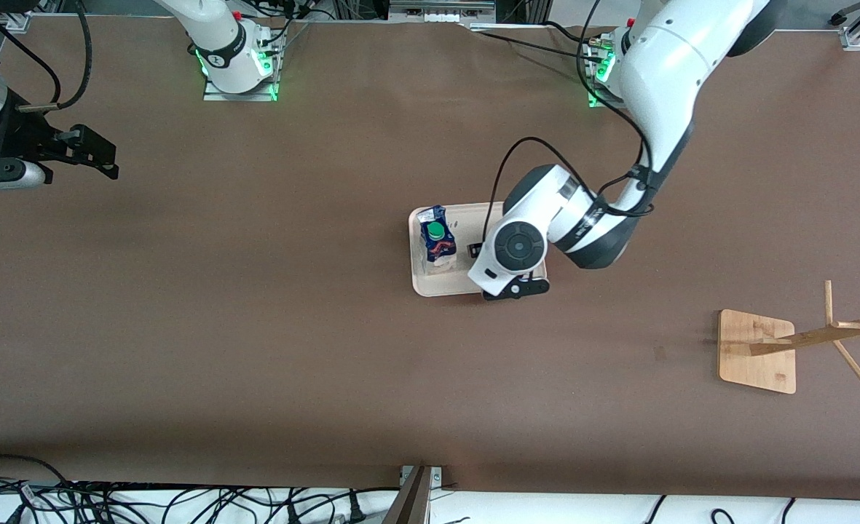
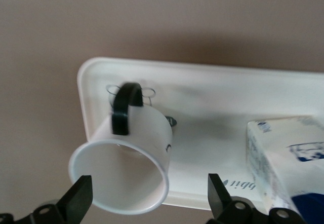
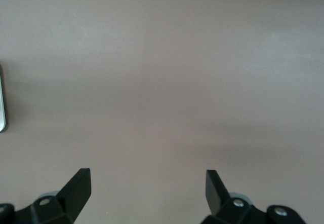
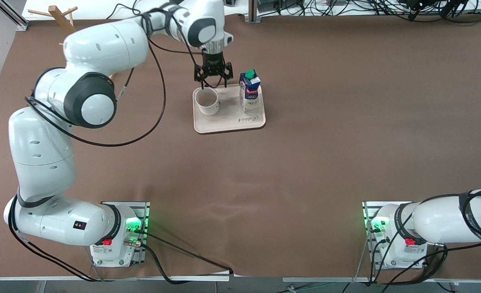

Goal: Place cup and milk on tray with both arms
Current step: 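Lower the white mug onto the tray beside the carton with the left gripper, then open the left gripper and lift it off the mug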

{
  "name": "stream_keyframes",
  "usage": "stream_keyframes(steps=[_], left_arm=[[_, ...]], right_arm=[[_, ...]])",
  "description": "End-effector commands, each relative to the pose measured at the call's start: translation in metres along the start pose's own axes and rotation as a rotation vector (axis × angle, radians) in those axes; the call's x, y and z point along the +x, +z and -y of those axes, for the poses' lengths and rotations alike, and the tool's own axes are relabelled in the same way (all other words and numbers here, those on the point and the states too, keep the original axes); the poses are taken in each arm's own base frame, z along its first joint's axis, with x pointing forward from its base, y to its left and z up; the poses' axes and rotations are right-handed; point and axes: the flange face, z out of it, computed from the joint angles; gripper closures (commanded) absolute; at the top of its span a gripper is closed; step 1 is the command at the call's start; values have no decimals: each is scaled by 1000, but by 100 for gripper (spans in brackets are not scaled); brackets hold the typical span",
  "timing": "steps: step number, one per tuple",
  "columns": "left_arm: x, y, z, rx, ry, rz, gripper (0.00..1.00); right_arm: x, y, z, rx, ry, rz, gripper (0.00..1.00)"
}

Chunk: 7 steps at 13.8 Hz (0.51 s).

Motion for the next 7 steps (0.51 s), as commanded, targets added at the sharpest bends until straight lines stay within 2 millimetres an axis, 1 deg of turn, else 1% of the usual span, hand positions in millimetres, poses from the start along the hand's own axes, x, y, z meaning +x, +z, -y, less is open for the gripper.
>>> stream_keyframes(steps=[1, 2, 4, 5, 6, 7], left_arm=[[-5, -79, 40, -31, -36, -98, 0], [-4, -100, 53, -46, -44, -128, 0], [3, -123, 77, -67, 26, -154, 0], [9, -153, 94, -96, 38, -200, 0], [10, -178, 105, -114, 40, -232, 0], [4, -196, 110, -113, 42, -243, 0]], right_arm=[[2, -6, -1, -6, 14, -3, 0], [2, -5, -1, -6, 14, -2, 0], [2, -6, -1, -6, 14, -3, 0], [1, -5, -1, -6, 14, -2, 0], [1, -5, -1, -6, 14, -2, 0], [2, -6, -1, -6, 14, -3, 0]])
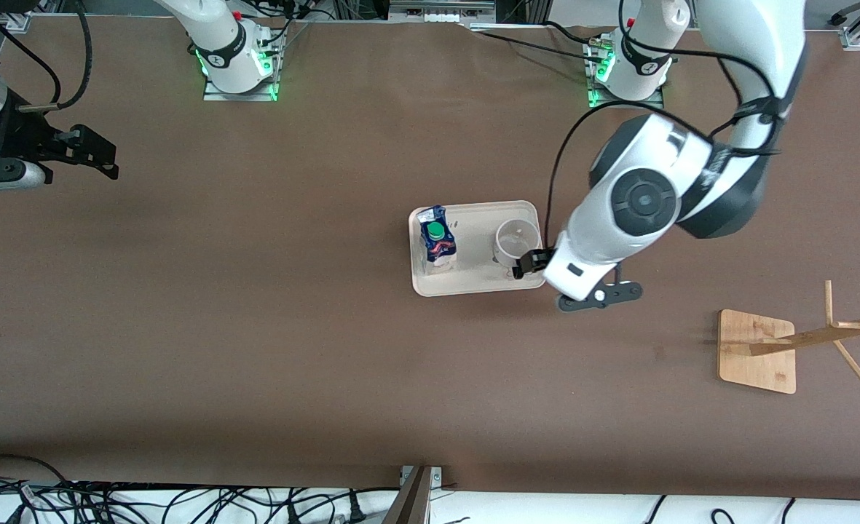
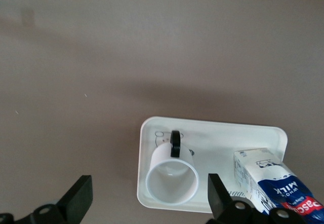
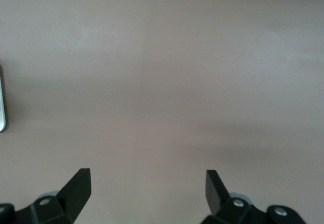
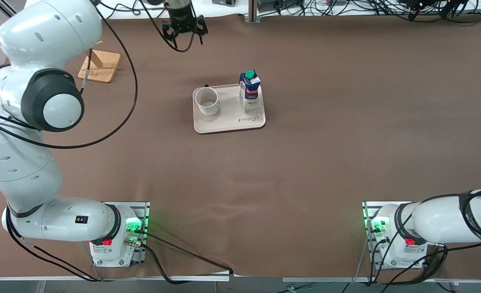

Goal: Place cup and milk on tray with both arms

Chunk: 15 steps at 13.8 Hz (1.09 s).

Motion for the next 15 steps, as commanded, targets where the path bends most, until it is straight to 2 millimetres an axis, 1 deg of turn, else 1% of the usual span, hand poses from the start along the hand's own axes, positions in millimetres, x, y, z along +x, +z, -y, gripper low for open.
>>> stream_keyframes(steps=[1, 3, 4, 5, 6, 7, 8, 9, 10, 11, 12, 13, 15], left_arm=[[0, -52, 15, 2, 30, -37, 0], [1, -78, 23, -6, 36, -51, 0], [8, -92, 41, -1, 60, -50, 0], [15, -99, 55, 1, 129, -55, 0], [22, -101, 69, 3, 181, -58, 0], [33, -101, 90, 3, 205, -56, 0], [40, -103, 105, -1, 221, -57, 0], [42, -103, 111, 8, 237, -59, 0], [40, -110, 115, 25, 241, -78, 0], [34, -118, 123, 57, 227, -88, 0], [27, -120, 134, 94, 209, -91, 0], [23, -122, 151, 105, 177, -85, 0], [13, -133, 181, 12, 131, -65, 0]], right_arm=[[1, -5, -1, -6, 14, -2, 0], [1, -5, -1, -5, 14, 0, 0], [1, -5, -1, -6, 14, -2, 0], [1, -5, -1, -5, 14, 0, 0], [1, -5, -1, -5, 14, 0, 0], [1, -5, -1, -5, 14, 0, 0], [1, -5, -1, -5, 14, 1, 0], [1, -5, -1, -5, 14, 1, 0], [1, -5, -1, -5, 14, 1, 0], [1, -5, -1, -5, 14, 1, 0], [1, -5, -1, -5, 14, 1, 0], [1, -5, -1, -5, 14, 1, 0], [1, -4, 0, -5, 14, 6, 0]])
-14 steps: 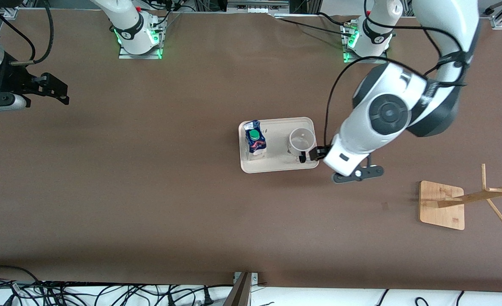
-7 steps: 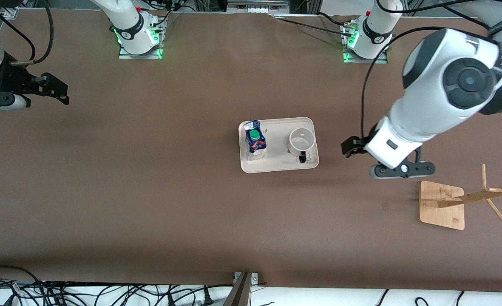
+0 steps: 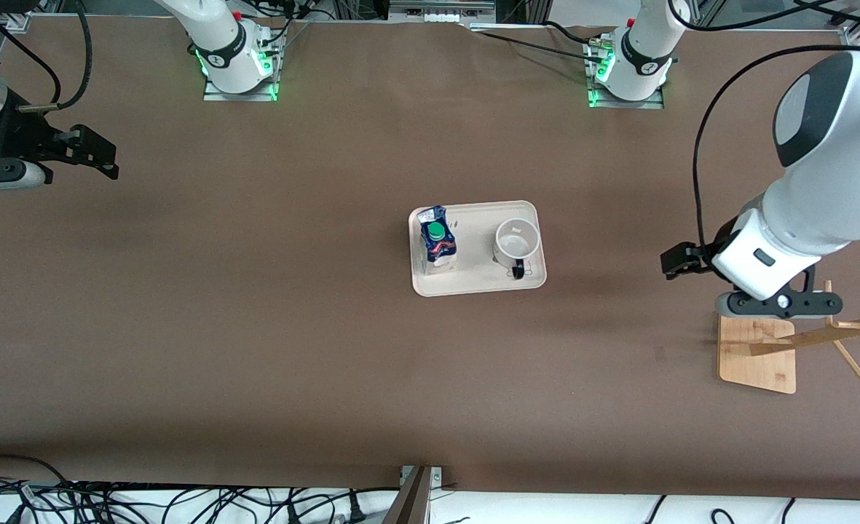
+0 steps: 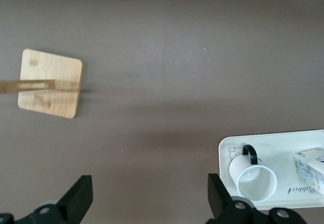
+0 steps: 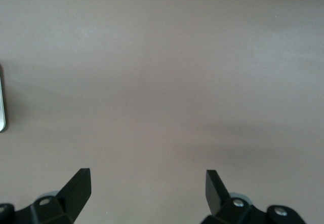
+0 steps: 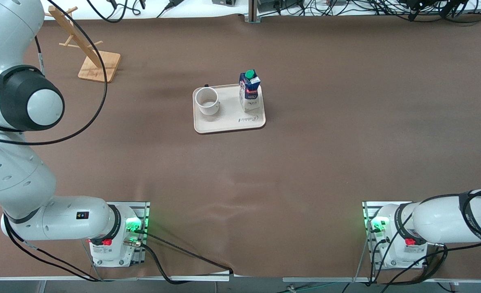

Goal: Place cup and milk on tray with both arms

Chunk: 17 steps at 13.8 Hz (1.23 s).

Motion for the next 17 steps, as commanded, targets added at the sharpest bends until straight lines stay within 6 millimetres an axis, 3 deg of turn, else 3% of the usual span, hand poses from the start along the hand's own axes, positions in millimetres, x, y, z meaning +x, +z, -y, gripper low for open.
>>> stream_keyframes(steps=[1, 4, 5, 8, 12, 17], left_arm=[[-33, -24, 42, -39, -9, -32, 0], [-72, -25, 70, -31, 11, -34, 0], [-80, -30, 70, -32, 27, -40, 0], [-92, -23, 75, -40, 95, -147, 0], [-109, -26, 87, -27, 86, -122, 0], [-105, -13, 74, -22, 124, -87, 0]], right_arm=[[1, -4, -1, -5, 16, 5, 0], [1, -4, -1, -5, 16, 5, 0], [0, -5, -1, -5, 14, 3, 0], [0, -5, 1, -4, 10, 3, 0], [0, -6, 3, -5, 7, 2, 0], [0, -6, 3, -5, 8, 2, 0]])
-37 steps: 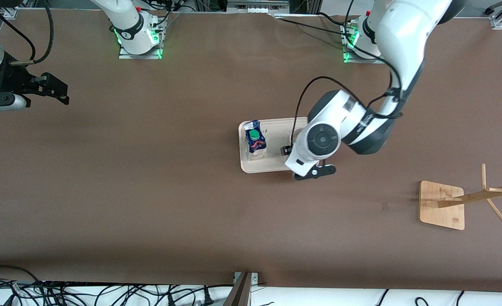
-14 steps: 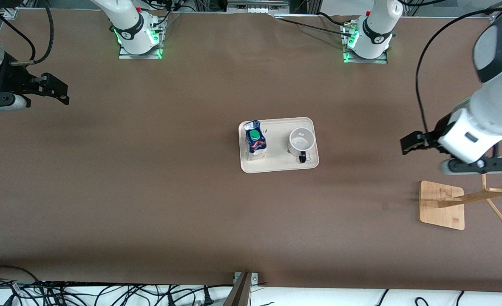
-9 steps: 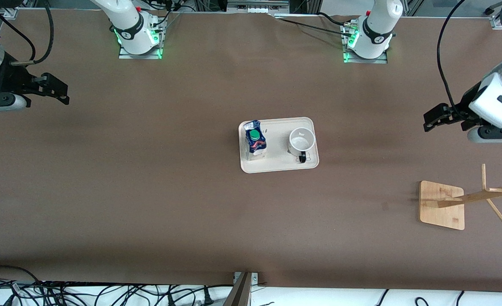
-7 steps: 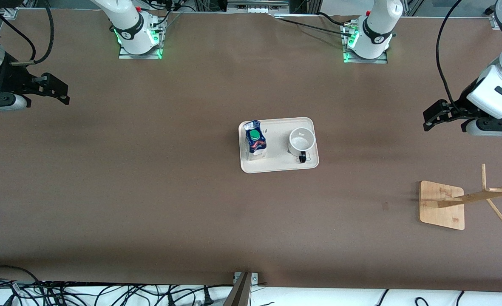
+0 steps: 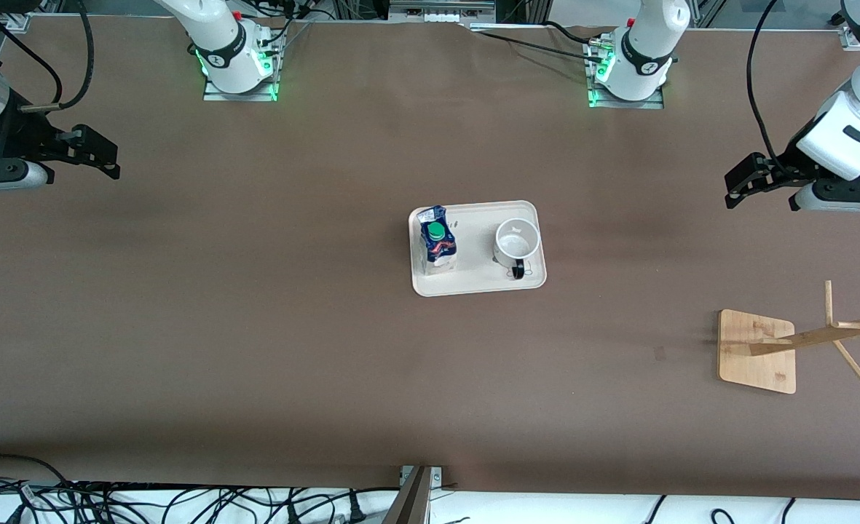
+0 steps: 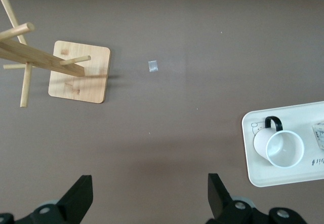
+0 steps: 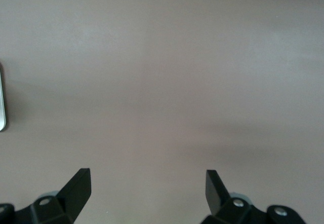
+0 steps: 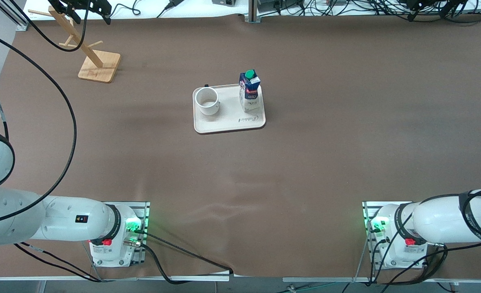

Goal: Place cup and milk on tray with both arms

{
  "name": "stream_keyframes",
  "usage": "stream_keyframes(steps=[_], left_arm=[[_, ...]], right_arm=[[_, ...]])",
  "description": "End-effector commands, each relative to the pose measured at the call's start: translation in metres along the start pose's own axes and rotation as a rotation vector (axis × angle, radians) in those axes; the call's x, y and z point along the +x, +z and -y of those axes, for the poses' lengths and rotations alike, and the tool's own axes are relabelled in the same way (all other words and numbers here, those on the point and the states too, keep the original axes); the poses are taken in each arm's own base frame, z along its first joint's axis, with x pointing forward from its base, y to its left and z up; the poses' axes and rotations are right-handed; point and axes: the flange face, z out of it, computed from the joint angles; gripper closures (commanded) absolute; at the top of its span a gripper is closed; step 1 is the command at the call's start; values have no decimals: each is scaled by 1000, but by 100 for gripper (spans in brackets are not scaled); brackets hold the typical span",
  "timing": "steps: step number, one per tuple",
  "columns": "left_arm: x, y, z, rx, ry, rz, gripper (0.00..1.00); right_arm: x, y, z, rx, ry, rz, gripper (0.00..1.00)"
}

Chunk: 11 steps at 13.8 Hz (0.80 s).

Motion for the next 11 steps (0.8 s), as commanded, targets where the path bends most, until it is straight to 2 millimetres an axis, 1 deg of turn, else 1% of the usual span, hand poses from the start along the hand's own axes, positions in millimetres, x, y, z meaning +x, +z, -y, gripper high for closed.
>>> stream_keyframes(steps=[1, 5, 7, 9, 10, 11], left_arm=[[-1, 5, -6, -9, 33, 21, 0], [0, 6, -8, -10, 36, 23, 0], [0, 5, -5, -9, 34, 21, 0], [3, 5, -9, -10, 37, 20, 0], [4, 1, -10, -10, 39, 18, 0], [4, 3, -10, -10, 42, 38, 0]], right_arm=[[0, -6, 2, -5, 10, 1, 0], [0, -6, 3, -5, 9, 0, 0], [0, -6, 3, -5, 9, 0, 0], [0, -6, 2, -5, 10, 1, 0], [0, -6, 2, -5, 10, 1, 0], [0, -6, 3, -5, 9, 0, 0]])
